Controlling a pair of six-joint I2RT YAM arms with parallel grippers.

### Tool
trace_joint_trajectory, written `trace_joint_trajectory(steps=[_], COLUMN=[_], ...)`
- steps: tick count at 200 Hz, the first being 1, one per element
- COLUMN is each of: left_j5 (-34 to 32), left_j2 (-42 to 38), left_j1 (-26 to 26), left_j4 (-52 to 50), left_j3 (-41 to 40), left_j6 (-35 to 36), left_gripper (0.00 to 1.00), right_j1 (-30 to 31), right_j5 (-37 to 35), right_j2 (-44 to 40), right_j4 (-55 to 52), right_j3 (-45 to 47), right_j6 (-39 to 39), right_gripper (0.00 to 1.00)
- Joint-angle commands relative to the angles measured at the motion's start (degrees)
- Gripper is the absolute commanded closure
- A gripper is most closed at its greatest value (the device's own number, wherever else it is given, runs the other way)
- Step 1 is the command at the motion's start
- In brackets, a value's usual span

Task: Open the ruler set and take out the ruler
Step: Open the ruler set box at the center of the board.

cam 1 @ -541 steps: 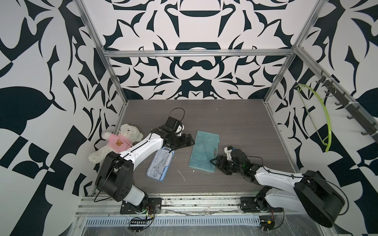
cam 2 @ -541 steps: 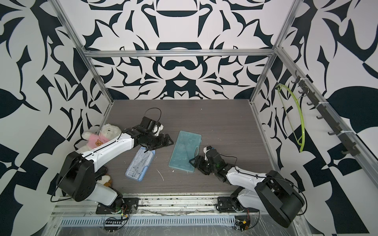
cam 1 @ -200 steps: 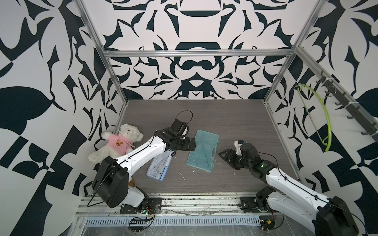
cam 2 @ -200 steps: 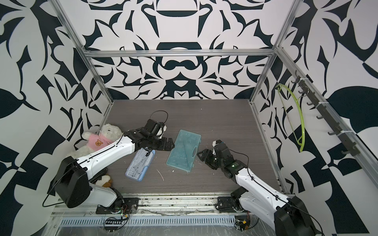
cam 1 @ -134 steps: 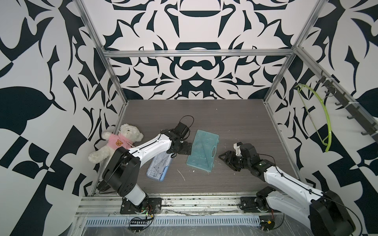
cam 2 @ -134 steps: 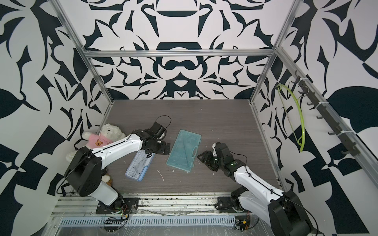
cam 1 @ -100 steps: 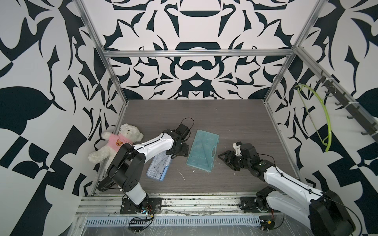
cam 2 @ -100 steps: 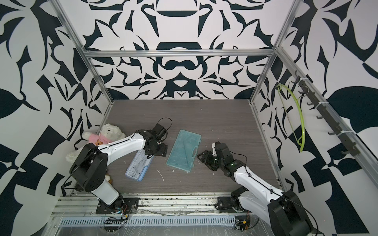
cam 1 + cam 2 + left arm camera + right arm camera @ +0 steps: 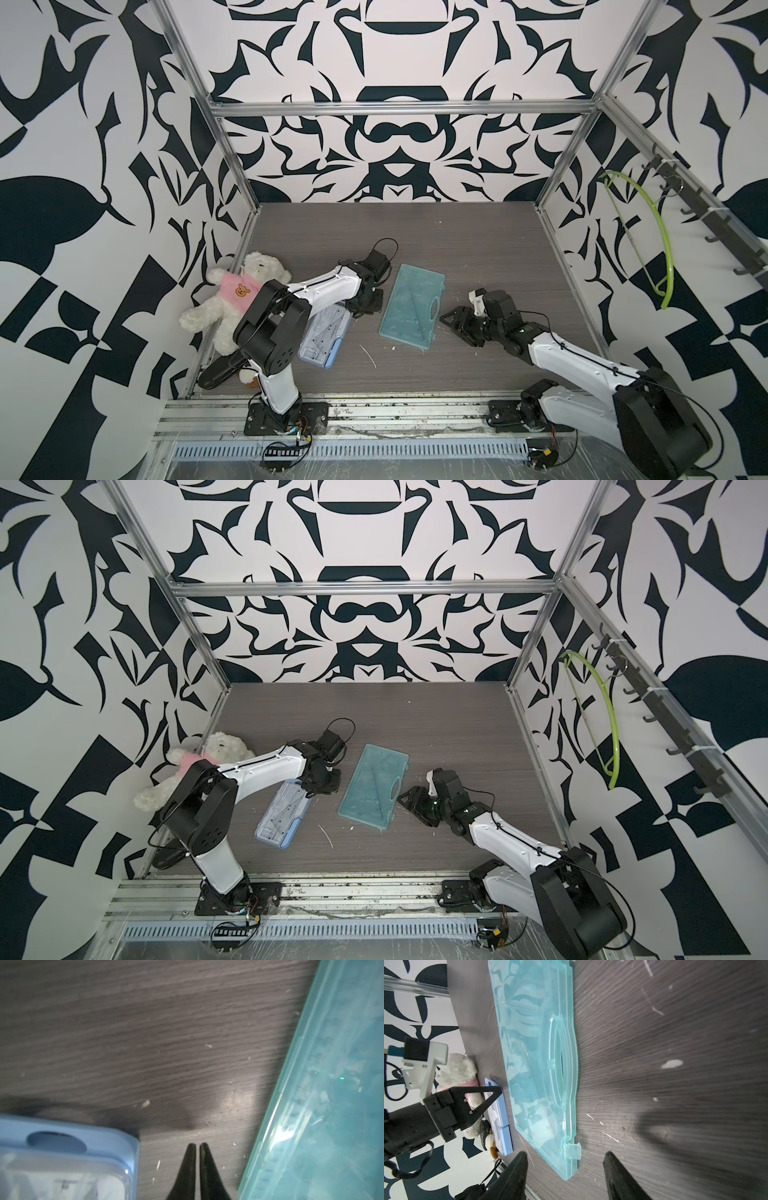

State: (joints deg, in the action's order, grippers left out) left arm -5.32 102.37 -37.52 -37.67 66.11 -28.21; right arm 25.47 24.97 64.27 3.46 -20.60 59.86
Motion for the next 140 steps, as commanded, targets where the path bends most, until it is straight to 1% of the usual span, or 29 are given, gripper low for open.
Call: trace_joint_trajectory(steps=[1, 5, 54, 101, 140], left_j5=[1.48, 1.71, 3.71, 4.6, 5.23], left_j2=[2.22, 2.51, 4.63, 5.48, 5.74], left_j1=[0.1, 0.16, -0.93, -1.86, -2.82], left_j4=[0.13, 0.36, 1.61, 1.92, 2.15], left_j3=[1.35, 1.36, 1.85, 2.32, 2.44], left_j6=[0.48, 0.52, -0.16, -0.6, -0.78], left_gripper=[0.98, 1.0, 1.0, 1.0, 1.0], right_j1=[-0.18, -0.21, 0.44, 3.53, 5.79], right_j5=[1.21, 1.41, 2.25, 1.71, 0.46], right_j2=[1.47, 1.81, 5.94, 10.84, 11.24], right_j4=[4.36, 4.76, 9.62, 14.03, 14.55], right_j3=[-0.35, -0.46, -0.23, -0.02, 0.74], right_j6=[0.16, 0.19, 1.29, 2.22, 2.89], right_gripper=[0.4, 0.4, 0.4, 0.4, 0.39])
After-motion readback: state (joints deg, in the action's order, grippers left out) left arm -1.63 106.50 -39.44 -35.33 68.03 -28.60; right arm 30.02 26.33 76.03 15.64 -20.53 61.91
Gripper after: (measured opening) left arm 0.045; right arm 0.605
